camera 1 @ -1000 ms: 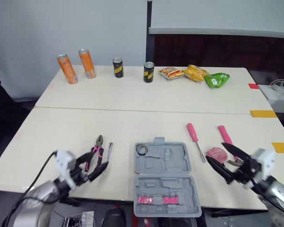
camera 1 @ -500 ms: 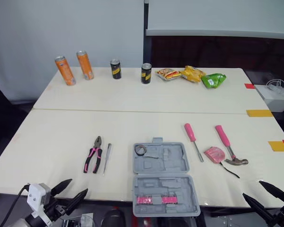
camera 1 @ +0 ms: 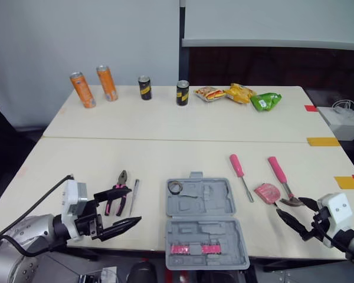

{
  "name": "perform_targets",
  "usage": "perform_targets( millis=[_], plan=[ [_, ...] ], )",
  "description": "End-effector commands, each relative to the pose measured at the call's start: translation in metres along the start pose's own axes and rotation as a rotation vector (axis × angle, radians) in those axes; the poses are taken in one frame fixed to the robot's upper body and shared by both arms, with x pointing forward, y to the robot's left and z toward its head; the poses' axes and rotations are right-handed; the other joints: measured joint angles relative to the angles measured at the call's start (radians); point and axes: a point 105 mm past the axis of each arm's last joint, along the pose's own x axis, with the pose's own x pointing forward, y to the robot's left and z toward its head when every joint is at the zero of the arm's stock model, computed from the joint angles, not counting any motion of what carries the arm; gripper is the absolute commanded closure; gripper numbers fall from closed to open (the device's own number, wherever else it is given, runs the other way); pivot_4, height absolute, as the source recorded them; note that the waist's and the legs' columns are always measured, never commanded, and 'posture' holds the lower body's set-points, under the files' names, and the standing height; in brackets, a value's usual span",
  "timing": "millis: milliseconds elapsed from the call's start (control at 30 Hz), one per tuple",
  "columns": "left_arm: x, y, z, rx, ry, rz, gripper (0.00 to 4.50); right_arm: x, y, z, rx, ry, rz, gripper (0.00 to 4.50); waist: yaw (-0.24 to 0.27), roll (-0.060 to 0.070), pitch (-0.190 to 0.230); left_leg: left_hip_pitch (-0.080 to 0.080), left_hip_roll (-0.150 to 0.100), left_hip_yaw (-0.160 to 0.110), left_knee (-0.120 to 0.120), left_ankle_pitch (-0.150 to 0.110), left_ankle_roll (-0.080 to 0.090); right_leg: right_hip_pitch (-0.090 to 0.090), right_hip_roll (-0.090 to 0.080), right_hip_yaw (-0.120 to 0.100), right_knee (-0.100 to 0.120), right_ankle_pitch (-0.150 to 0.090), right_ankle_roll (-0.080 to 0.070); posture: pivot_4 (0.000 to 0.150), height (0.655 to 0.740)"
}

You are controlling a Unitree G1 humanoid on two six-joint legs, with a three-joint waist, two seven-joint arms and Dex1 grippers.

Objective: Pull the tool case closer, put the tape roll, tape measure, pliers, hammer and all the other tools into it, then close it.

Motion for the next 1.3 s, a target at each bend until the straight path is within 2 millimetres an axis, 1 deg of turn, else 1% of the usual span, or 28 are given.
perform_targets(
  millis=[33, 100, 267, 467, 667, 833, 900, 1133, 1167, 1300],
  plan=[
    [0.012, -0.008, 0.024, 0.066, -0.016, -0.123, 0.03, 0.008, 0.001, 0.006, 0.014, 0.018, -0.002, 0.00, 0.001, 0.000, 0.000, 0.000, 0.000, -0.001, 0.000, 0.000, 0.000, -0.001, 0.000, -0.001, 0.001, 0.000, 0.000, 0.150, 0.7400],
    [0.014, -0.007, 0.028, 0.080, -0.005, -0.154, 0.03, 0.011, 0.005, 0.006, 0.027, 0.019, 0.017, 0.00, 0.001, 0.002, -0.001, -0.001, 0.000, 0.000, 0.000, 0.001, 0.000, -0.004, 0.000, 0.000, 0.003, 0.000, -0.001, 0.150, 0.7400],
    [0.018, -0.009, 0.032, 0.093, 0.014, -0.203, 0.00, 0.017, 0.009, 0.001, 0.020, 0.046, 0.026, 1.49, -0.003, 0.002, -0.001, -0.002, 0.000, 0.000, 0.001, 0.001, 0.000, -0.003, 0.000, 0.000, 0.005, -0.001, -0.002, 0.150, 0.7400],
    [0.021, -0.011, 0.032, 0.102, 0.016, -0.216, 0.00, 0.026, 0.007, -0.005, 0.019, 0.063, 0.009, 1.49, -0.001, 0.002, -0.001, -0.002, 0.000, 0.000, 0.002, 0.001, -0.002, -0.003, 0.000, 0.000, 0.007, -0.001, -0.003, 0.150, 0.7400],
    [0.021, -0.011, 0.032, 0.115, 0.018, -0.218, 0.00, 0.035, 0.000, -0.011, 0.028, 0.095, -0.027, 1.49, -0.001, 0.002, -0.001, -0.001, 0.000, 0.000, 0.003, 0.002, -0.004, -0.003, 0.000, 0.000, 0.009, -0.001, -0.003, 0.150, 0.7400],
    [0.021, -0.012, 0.032, 0.124, 0.019, -0.215, 0.00, 0.039, -0.003, -0.013, 0.039, 0.106, -0.041, 1.49, -0.001, 0.002, -0.001, -0.001, 0.000, 0.000, 0.003, 0.002, -0.003, -0.003, 0.000, 0.000, 0.009, -0.001, -0.003, 0.150, 0.7400],
    [0.021, -0.012, 0.032, 0.126, 0.019, -0.214, 0.00, 0.040, -0.003, -0.014, 0.043, 0.112, -0.046, 2.06, -0.001, 0.002, -0.001, -0.001, 0.000, 0.000, 0.003, 0.002, -0.003, -0.003, 0.000, 0.000, 0.009, -0.001, -0.003, 0.150, 0.7400],
    [0.022, -0.012, 0.030, 0.128, 0.018, -0.207, 0.00, 0.040, 0.002, -0.020, 0.043, 0.136, -0.039, 4.36, -0.001, 0.002, -0.001, -0.001, 0.000, 0.000, 0.003, 0.002, -0.003, -0.003, 0.000, 0.000, 0.009, -0.001, -0.003, 0.150, 0.7400],
    [0.022, -0.012, 0.030, 0.129, 0.018, -0.207, 0.00, 0.039, 0.002, -0.020, 0.044, 0.136, -0.039, 4.46, -0.001, 0.002, -0.001, -0.001, 0.000, 0.000, 0.003, 0.002, -0.003, -0.003, 0.000, 0.000, 0.009, -0.001, -0.003, 0.150, 0.7400],
    [0.022, -0.013, 0.028, 0.127, 0.018, -0.204, 0.00, 0.036, 0.005, -0.022, 0.037, 0.140, -0.033, 4.46, 0.000, 0.001, -0.001, -0.001, 0.000, 0.000, 0.003, 0.002, -0.003, -0.003, 0.000, 0.000, 0.009, -0.001, -0.003, 0.150, 0.7400]
  ],
)
